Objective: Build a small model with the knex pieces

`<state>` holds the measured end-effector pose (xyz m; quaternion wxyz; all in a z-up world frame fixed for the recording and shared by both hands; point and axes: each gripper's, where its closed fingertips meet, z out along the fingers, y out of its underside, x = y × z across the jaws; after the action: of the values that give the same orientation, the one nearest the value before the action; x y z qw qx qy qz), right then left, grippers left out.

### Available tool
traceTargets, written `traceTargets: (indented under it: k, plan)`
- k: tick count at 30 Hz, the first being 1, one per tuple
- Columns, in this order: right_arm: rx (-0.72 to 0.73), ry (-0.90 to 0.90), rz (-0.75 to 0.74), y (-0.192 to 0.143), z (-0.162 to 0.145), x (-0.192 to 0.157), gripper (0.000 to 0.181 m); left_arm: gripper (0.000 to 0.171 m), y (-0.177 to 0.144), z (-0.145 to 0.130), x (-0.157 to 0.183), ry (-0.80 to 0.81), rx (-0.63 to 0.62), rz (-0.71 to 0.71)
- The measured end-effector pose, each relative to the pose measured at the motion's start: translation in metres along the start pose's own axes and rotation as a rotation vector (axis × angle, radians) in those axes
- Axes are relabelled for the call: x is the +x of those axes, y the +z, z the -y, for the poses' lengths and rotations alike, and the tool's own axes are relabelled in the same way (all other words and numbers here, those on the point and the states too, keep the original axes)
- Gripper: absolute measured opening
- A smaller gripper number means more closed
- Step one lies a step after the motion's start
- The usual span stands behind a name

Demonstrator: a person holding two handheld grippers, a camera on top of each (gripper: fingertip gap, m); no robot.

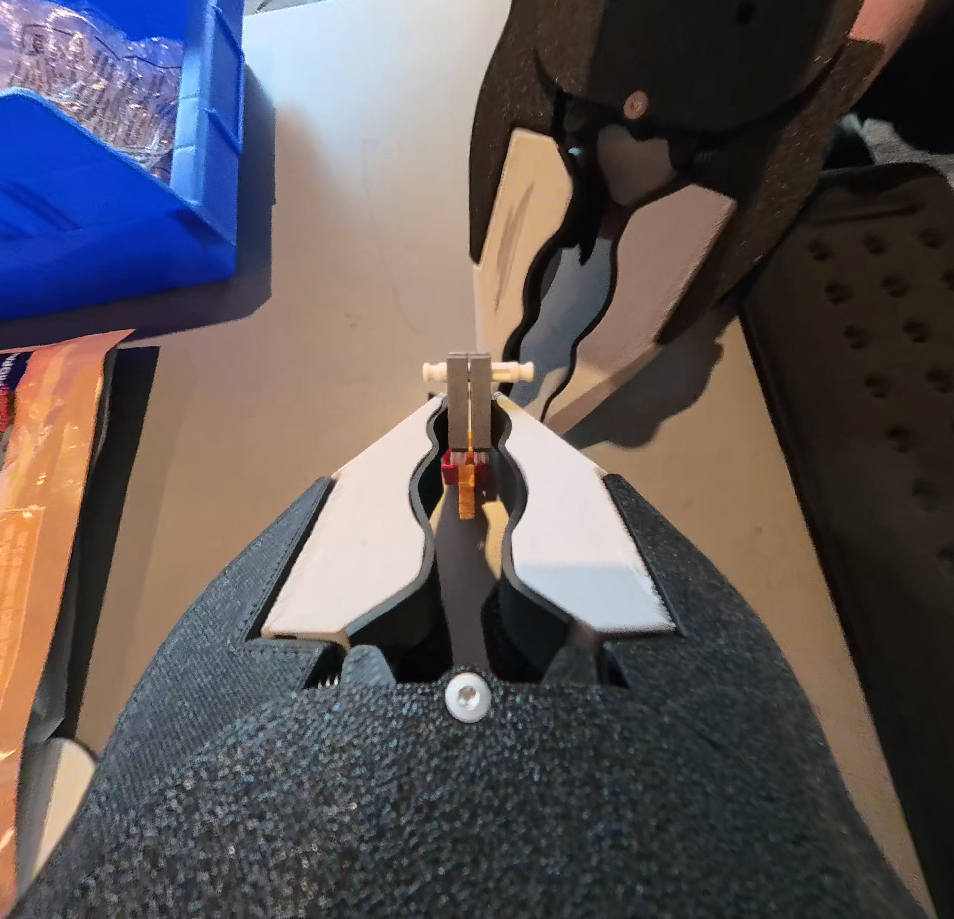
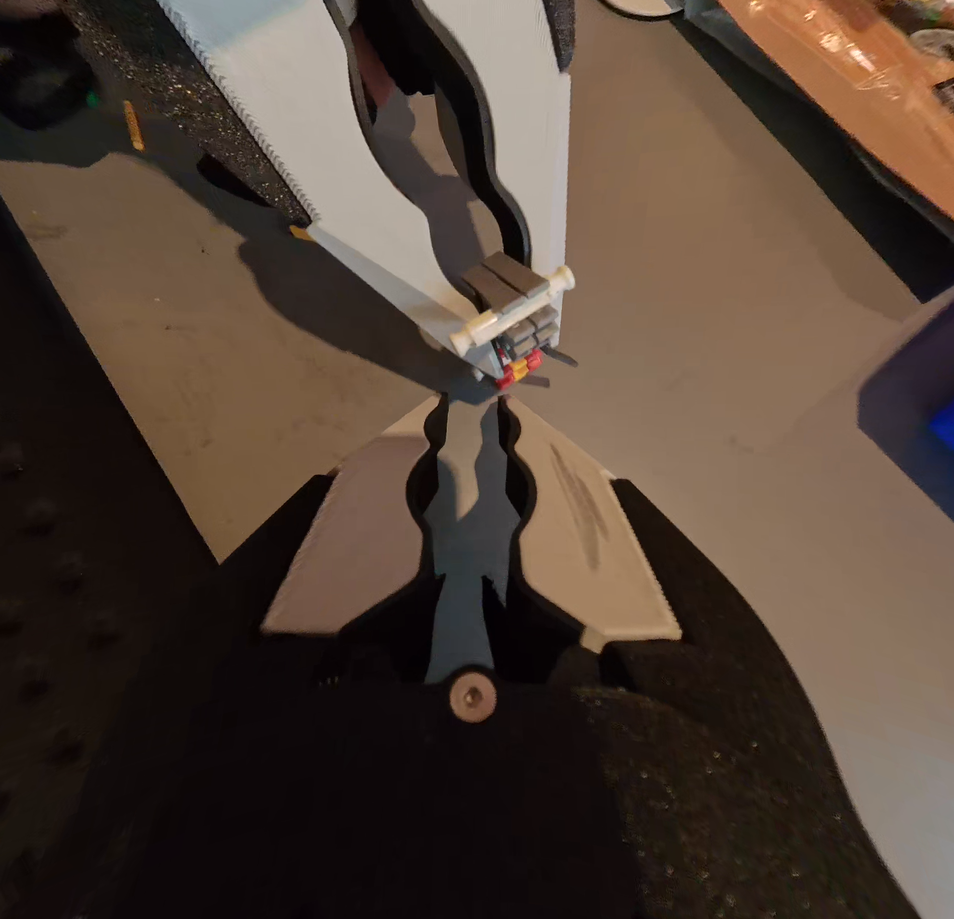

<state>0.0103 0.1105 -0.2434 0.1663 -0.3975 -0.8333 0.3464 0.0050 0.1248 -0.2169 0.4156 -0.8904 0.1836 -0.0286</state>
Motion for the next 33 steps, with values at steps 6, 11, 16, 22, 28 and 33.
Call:
traceTargets:
  k: [6,11,16,22,28,33]
  plan:
    - [0.058,-0.018,-0.036,-0.018,0.007,0.008,0.018,0.010,0.002,0.003,0.008,0.058,0.006,-0.022]
    - [0.104,-0.108,-0.047,-0.041,0.015,0.006,0.030,0.011,0.002,0.009,0.009,0.144,0.011,0.040]
    - [0.133,-0.175,-0.050,-0.052,0.025,0.003,0.031,0.024,0.006,0.005,0.014,0.172,-0.018,0.033]
    - [0.050,-0.141,0.023,-0.030,0.011,0.003,0.038,0.030,0.003,-0.003,0.011,0.117,-0.010,-0.034]
    - [-0.030,-0.142,0.059,-0.011,0.000,-0.006,0.040,0.057,-0.007,-0.012,0.005,0.041,-0.041,-0.055]
    - [-0.091,-0.159,0.062,0.001,-0.009,-0.010,0.039,0.039,-0.005,-0.024,0.005,0.046,-0.101,-0.051]
